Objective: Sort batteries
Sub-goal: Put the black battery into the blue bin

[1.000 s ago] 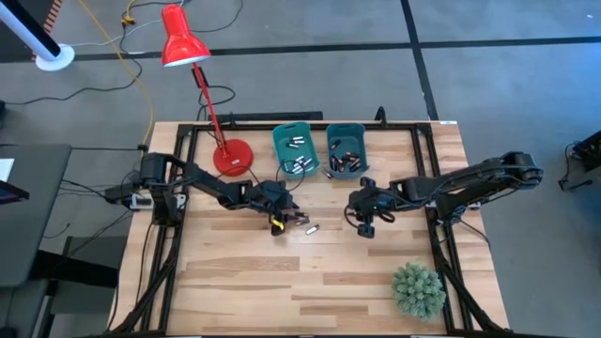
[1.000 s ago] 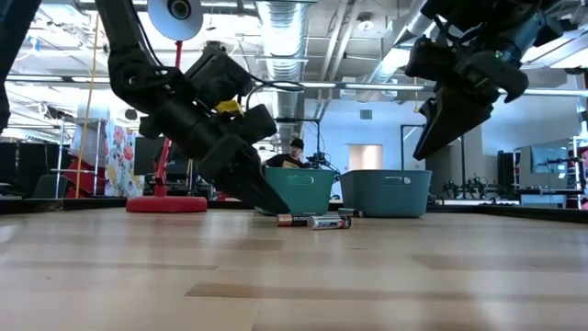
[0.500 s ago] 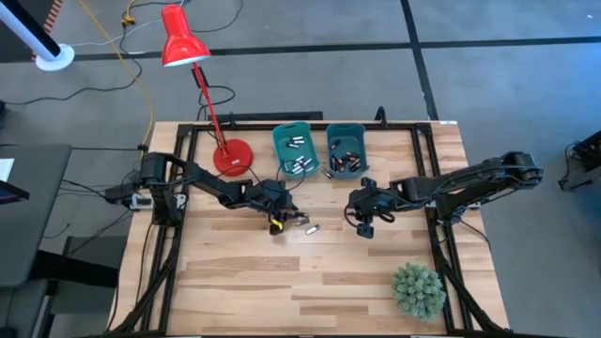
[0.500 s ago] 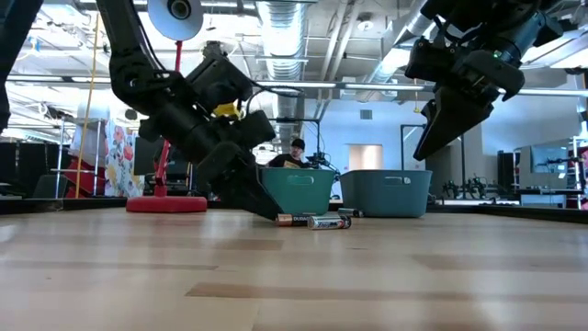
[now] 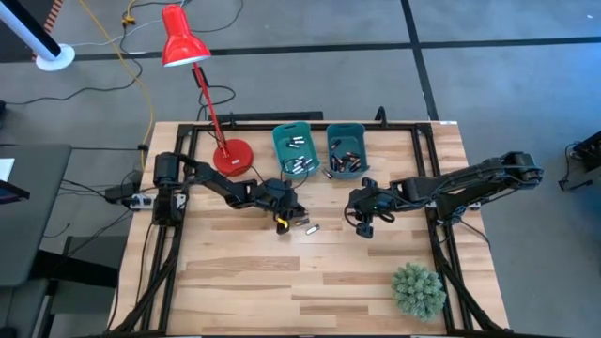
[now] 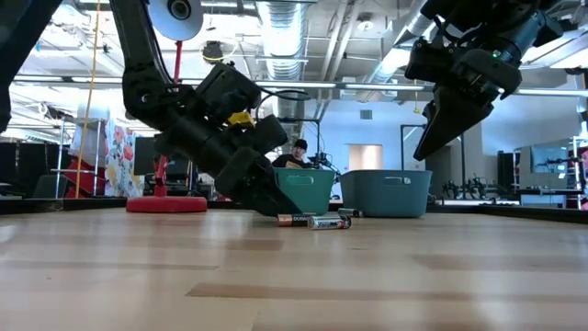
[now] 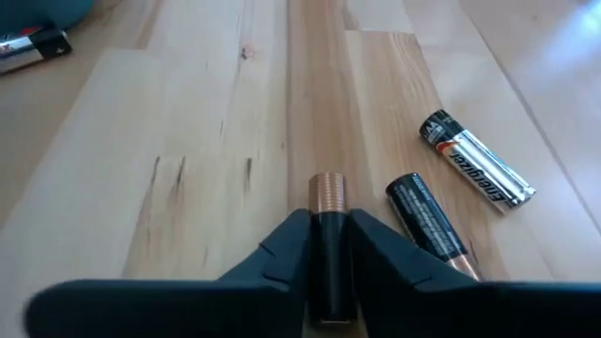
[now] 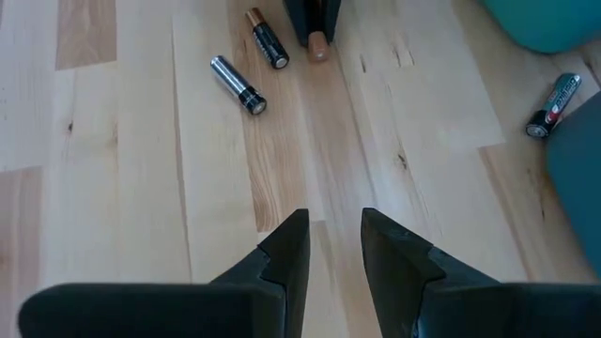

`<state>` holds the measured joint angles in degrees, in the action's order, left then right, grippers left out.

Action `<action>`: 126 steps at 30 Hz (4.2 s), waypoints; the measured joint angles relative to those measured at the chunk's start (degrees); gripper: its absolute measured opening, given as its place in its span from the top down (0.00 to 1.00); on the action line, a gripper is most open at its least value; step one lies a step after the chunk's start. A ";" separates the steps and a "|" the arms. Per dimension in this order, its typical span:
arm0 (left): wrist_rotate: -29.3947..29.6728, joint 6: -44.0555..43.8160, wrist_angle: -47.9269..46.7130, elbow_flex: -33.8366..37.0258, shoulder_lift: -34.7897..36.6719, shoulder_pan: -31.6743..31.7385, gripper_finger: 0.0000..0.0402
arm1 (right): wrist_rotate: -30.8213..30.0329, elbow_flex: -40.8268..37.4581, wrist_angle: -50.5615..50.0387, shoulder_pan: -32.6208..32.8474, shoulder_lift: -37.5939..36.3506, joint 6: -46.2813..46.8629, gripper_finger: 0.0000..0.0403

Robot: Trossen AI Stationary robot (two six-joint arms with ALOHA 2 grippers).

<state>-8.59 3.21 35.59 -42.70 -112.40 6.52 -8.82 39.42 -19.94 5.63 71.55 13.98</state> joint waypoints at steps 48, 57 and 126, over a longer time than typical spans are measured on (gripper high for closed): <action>-11.37 20.10 -63.67 -75.34 -20.61 19.28 0.89 | -0.31 -0.02 -0.86 -2.28 0.00 5.14 0.71; -11.17 18.39 -75.01 -91.22 -30.91 20.24 0.89 | -0.30 -0.02 -1.32 -4.83 0.00 5.67 0.71; 12.33 -24.09 -46.29 10.86 60.40 5.55 0.58 | -0.03 7.12 25.34 -3.59 22.18 -3.83 0.54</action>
<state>3.75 -20.88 -10.69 -31.84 -52.00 12.07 -8.85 46.54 5.40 2.04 93.73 10.15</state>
